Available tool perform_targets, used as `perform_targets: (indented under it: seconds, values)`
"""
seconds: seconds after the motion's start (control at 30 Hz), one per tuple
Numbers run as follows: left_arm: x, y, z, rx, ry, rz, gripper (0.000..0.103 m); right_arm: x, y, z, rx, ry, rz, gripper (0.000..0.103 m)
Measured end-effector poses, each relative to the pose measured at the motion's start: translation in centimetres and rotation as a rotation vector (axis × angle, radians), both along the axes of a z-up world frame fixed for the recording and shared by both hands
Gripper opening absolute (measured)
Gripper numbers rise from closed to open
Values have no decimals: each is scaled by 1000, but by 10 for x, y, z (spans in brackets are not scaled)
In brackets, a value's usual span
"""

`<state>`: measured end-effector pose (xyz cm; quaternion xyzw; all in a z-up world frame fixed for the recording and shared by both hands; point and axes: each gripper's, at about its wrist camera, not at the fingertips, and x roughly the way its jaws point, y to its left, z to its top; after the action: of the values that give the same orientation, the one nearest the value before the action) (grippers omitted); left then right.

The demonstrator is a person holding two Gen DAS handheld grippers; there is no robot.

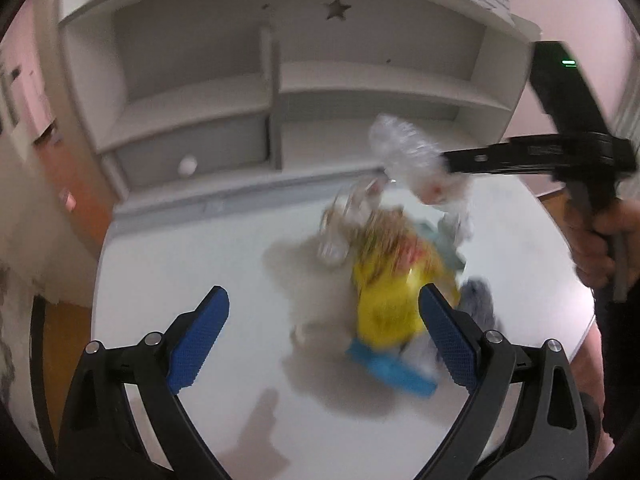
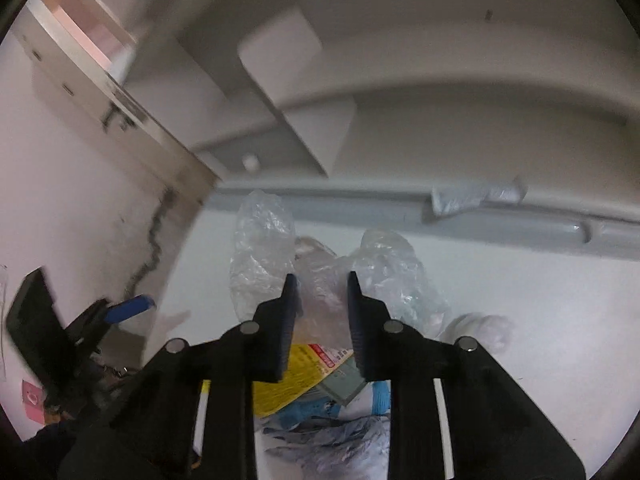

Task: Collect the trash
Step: 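Grasp the plastic wrap with the right tool while the left tool grasps the white mask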

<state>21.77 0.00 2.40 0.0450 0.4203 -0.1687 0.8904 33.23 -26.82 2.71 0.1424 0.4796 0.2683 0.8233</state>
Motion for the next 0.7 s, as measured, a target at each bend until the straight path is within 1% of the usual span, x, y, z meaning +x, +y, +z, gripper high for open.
perform_targets:
  seconds: [0.07, 0.13, 0.2, 0.23, 0.33, 0.43, 0.47, 0.53, 0.6, 0.63, 0.7]
  values:
    - [17, -14, 8, 21, -13, -21, 93, -10, -19, 18, 23, -38, -32, 23]
    - [38, -30, 12, 35, -17, -64, 93, -20, -42, 31, 30, -69, -72, 23]
    - [61, -44, 9, 39, 1, -112, 93, -32, -62, 35, 30, -74, -102, 23]
    - [73, -47, 6, 36, 17, -118, 93, -40, -74, 34, 30, -70, -119, 23]
    - [107, -43, -9, 28, 63, -81, 93, -58, -102, 29, 20, -48, -161, 23]
    - [135, -29, -34, 0, 144, -42, 93, -71, -125, 18, 11, -16, -197, 23]
    - [142, -22, -44, 0, 171, -11, 93, -72, -130, 14, 11, -5, -207, 23]
    - [146, -17, -60, -12, 210, -5, 93, -77, -140, 5, 8, 16, -224, 23]
    - [148, -18, -74, -32, 253, -26, 92, -82, -146, -1, 3, 32, -234, 23]
    - [147, -20, -79, -20, 258, -31, 92, -83, -148, -5, 3, 40, -238, 23]
    - [143, -29, -86, 15, 242, -62, 92, -86, -150, -12, 4, 53, -243, 23]
